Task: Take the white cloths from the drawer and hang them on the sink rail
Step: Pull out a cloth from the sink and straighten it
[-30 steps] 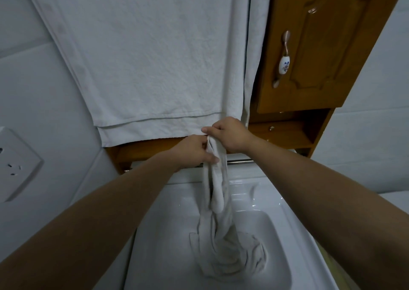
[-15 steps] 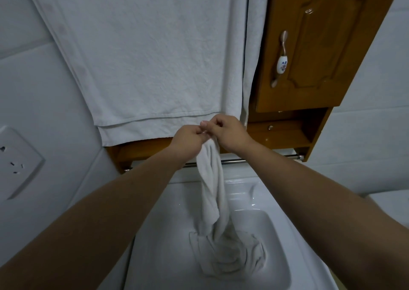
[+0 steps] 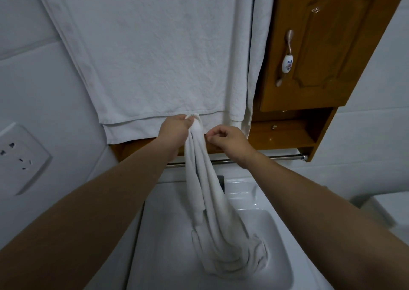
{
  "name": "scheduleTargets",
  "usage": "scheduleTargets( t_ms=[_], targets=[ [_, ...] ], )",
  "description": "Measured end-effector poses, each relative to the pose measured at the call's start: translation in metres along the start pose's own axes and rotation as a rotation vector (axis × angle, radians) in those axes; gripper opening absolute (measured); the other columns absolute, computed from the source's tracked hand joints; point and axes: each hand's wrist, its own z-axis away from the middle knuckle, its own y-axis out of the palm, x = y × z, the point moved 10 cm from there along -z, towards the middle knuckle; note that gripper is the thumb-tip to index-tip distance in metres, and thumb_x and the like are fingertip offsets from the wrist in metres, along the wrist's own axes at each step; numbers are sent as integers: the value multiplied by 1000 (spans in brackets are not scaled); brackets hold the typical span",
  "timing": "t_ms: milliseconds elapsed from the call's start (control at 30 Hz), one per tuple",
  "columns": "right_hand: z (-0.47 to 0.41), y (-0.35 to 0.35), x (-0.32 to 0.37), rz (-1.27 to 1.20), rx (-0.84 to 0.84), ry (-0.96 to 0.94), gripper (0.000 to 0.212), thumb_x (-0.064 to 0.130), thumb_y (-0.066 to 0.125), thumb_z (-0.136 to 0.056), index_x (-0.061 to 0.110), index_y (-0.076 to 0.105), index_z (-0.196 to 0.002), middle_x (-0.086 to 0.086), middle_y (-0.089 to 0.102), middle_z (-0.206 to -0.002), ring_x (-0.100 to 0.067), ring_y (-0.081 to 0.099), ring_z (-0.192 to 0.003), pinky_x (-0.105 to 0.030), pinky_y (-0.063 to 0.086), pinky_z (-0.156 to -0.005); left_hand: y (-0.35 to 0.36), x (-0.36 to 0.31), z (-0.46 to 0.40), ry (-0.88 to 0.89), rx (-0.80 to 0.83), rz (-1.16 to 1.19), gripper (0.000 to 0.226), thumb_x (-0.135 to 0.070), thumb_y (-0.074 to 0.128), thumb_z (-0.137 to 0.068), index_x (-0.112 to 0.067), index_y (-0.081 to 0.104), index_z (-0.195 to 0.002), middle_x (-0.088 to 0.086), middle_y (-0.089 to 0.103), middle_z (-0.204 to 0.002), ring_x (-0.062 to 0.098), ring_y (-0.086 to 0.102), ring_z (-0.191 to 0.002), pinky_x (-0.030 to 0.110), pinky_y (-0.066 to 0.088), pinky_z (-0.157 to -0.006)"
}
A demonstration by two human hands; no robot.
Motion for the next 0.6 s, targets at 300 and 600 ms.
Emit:
scheduleTargets(
  t_ms=[300, 600],
  targets=[
    [0, 14, 7, 81, 41, -37, 10, 6, 68, -86, 10, 67, -78, -9, 63, -69, -23, 59, -65, -41, 53, -70, 6, -18, 14, 142, -13, -163, 23, -31, 64, -91, -12, 74, -83, 10, 73, -85, 26, 69, -84, 44, 56, -77],
    [11, 28, -25, 149, 134, 55, 3, 4, 67, -85, 5, 65, -83, -4, 54, -72, -16, 53, -68, -34, 50, -69, -22, -25, 7, 177, -175, -154, 25, -36, 70, -86, -14, 74, -75, 6, 73, -79, 20, 66, -78, 33, 51, -71]
  ],
)
